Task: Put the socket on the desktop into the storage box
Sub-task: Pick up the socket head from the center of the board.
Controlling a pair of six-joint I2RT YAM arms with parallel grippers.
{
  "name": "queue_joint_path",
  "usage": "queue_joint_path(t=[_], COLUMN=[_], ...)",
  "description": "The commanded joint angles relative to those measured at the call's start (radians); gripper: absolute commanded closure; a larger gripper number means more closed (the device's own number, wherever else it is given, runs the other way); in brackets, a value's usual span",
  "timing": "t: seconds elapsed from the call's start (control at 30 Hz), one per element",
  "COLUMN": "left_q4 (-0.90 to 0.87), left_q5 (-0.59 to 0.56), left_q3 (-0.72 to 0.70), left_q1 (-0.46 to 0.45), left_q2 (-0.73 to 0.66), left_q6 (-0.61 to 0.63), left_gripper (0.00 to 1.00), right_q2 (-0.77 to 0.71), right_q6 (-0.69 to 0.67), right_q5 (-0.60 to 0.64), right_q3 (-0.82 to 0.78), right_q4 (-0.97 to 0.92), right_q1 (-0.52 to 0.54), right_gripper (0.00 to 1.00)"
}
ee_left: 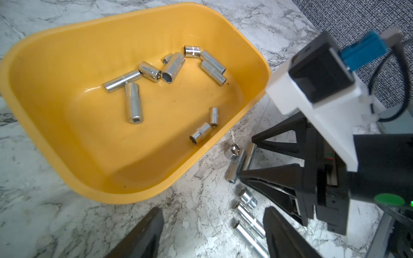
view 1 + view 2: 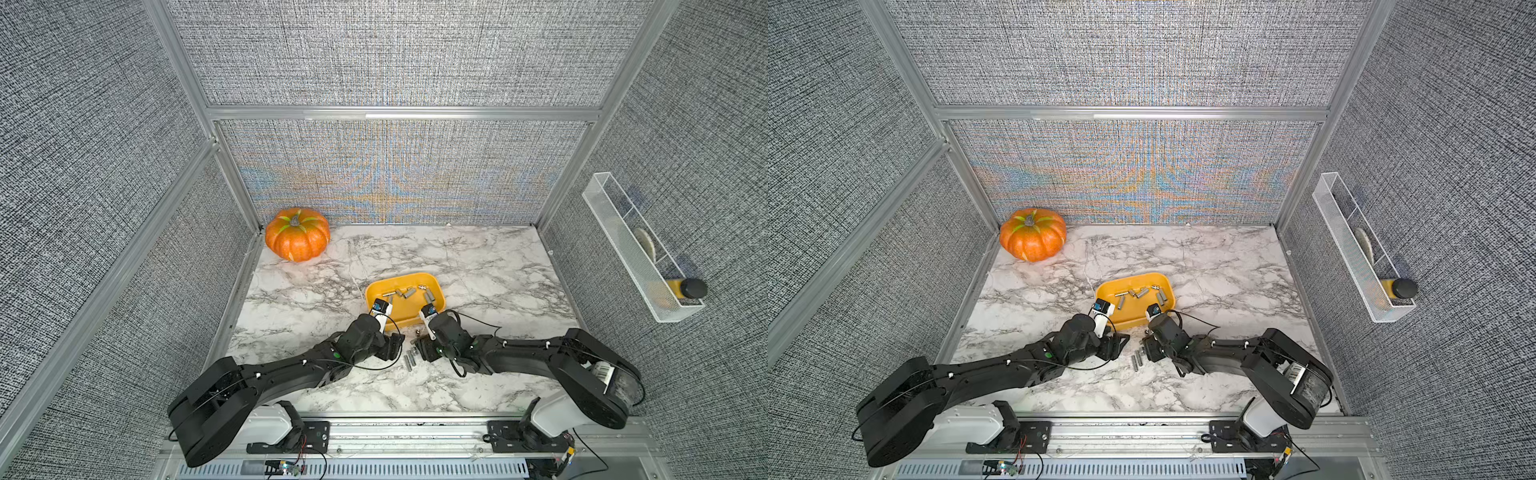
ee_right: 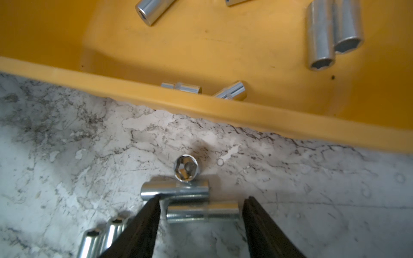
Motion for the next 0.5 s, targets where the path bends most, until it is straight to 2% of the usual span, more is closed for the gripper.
queue_joint_path(t=[0.0, 0.47], left_q4=[0.018, -0.001], left_q5=[0.004, -0.040], left_q3=[0.007, 0.005], left_q1=[-0.002, -0.001], left_q2=[0.001, -0.011], left_q6=[-0.008, -0.006], left_gripper=[0.24, 0.24], right_q2=[0.009, 0.009], right_q6=[0.006, 0.020], right_q5=[0.022, 0.089], right_q3=[0.002, 0.005], right_q4=[-0.049, -0.080], right_q1=[0.013, 0.035], right_gripper=[0.38, 0.46])
